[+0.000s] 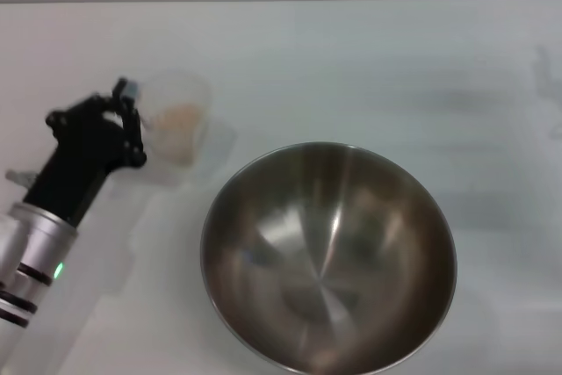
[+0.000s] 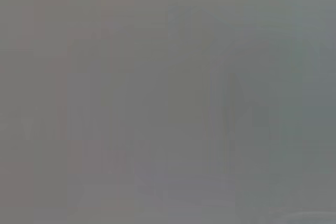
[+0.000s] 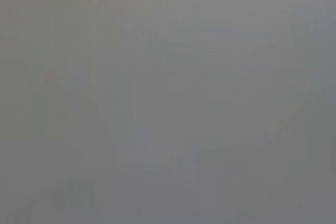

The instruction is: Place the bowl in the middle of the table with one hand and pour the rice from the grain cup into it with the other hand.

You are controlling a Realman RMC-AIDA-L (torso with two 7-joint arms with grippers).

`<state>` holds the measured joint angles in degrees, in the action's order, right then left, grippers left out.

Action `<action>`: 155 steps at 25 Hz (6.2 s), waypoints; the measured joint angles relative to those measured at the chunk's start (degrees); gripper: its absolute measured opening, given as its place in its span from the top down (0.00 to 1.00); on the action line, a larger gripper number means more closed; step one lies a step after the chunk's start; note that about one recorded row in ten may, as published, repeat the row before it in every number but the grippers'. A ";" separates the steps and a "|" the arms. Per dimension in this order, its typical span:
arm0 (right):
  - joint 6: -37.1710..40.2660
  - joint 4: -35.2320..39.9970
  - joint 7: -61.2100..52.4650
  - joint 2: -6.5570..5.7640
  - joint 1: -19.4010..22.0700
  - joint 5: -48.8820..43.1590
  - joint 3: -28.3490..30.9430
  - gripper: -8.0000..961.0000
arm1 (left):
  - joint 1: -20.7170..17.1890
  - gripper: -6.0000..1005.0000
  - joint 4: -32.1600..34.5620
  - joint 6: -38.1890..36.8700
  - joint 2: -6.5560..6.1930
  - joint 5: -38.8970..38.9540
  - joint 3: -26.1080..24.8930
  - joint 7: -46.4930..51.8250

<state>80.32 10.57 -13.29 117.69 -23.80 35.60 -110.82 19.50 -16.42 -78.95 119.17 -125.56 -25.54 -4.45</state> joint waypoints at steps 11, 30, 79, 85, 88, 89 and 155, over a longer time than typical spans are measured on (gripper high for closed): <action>0.07 -0.68 3.11 -0.60 -1.08 -0.39 2.70 0.48 | 2.23 0.96 0.68 -18.07 -0.08 -11.17 1.26 -31.89; 0.00 -3.24 7.50 -0.45 -3.27 -0.71 2.29 0.48 | 3.07 0.94 0.59 -14.12 -0.08 -27.61 1.54 -85.47; -3.69 -3.60 6.88 -0.26 -4.50 -0.70 2.29 0.48 | -3.15 0.90 -3.49 -13.74 -0.05 -25.75 -7.67 -49.44; -4.36 -2.95 2.35 -0.63 -5.38 -0.71 0.21 0.48 | -3.78 0.90 -4.47 -4.51 0.01 -10.47 -8.22 -23.84; -4.25 -2.87 1.46 -0.66 -5.45 -0.70 0.14 0.48 | -3.58 0.90 -5.11 -0.31 0.01 -6.28 -7.94 -19.40; -4.16 -2.82 1.37 -0.66 -5.46 -0.70 0.13 0.48 | -3.54 0.90 -5.61 2.17 0.01 -4.32 -7.89 -17.91; -4.99 -2.14 2.27 0.25 -5.79 -0.20 4.13 0.48 | -5.25 0.67 -1.79 12.57 -0.39 2.07 -5.88 -3.36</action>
<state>75.34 8.43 -11.01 117.94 -29.58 35.40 -106.69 14.25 -18.21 -66.38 118.77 -123.50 -31.42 -7.81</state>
